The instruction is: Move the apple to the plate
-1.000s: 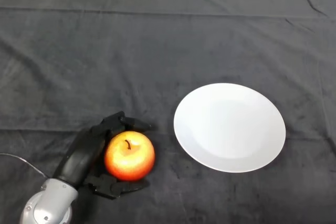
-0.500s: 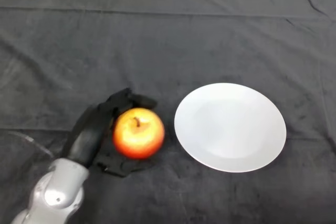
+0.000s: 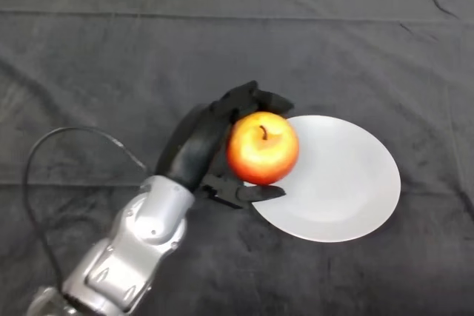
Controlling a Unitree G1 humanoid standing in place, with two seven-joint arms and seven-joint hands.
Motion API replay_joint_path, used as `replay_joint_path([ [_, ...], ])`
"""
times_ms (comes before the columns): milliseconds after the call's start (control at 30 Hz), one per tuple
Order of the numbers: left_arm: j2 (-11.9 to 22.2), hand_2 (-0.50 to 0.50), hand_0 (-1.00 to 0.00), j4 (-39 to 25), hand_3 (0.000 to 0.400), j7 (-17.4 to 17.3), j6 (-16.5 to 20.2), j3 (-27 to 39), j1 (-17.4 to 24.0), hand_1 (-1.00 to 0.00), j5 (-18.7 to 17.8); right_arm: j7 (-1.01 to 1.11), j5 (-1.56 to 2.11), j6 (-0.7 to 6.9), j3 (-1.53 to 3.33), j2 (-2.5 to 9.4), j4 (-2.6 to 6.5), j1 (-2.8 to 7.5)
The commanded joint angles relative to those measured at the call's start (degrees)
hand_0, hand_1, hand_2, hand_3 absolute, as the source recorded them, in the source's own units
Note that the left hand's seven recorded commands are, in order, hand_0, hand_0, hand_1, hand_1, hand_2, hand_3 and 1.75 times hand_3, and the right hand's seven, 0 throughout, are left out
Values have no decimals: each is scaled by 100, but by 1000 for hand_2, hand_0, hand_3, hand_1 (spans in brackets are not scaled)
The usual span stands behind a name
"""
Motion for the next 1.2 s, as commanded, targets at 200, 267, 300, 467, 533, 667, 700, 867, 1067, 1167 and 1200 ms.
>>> replay_joint_path([
  [200, -147, 0, -1000, 693, 400, 237, -98, -666, -849, -1000, -419, -47, -27, 11, -26, -125, -154, 26],
  [267, -171, 0, -1000, 870, 400, 251, -167, -813, -970, -1000, -530, -43, -25, 10, -28, -128, -146, 24],
  [300, -179, 0, -1000, 949, 400, 254, -201, -878, -1021, -1000, -580, -40, -24, 9, -29, -130, -142, 22],
  [467, -190, 0, -1000, 1262, 400, 252, -346, -1106, -1209, -1000, -765, -30, -20, 5, -35, -137, -123, 17],
  [533, -190, 0, -1000, 1342, 400, 256, -380, -1167, -1259, -1000, -814, -26, -18, 4, -37, -140, -116, 15],
  [667, -192, -459, -1000, 1470, 400, 274, -423, -1275, -1352, -82, -908, -17, -15, 1, -42, -146, -101, 10],
  [700, -191, -431, -863, 1485, 345, 279, -423, -1295, -1371, 0, -930, -15, -14, 0, -43, -147, -98, 9],
  [867, -149, 0, 0, 1478, 0, 296, -420, -1346, -1419, 0, -1015, -5, -11, -3, -47, -152, -83, 5],
  [1067, -34, 0, 0, 1315, 0, 297, -399, -1308, -1398, 0, -1074, 5, -8, -6, -51, -157, -69, 1],
  [1167, 27, 0, 0, 1216, 0, 304, -400, -1267, -1359, 0, -1081, 9, -8, -7, -53, -159, -64, -1],
  [1200, 45, 0, 0, 1183, 0, 308, -400, -1253, -1344, 0, -1080, 10, -7, -7, -53, -160, -63, -1],
])
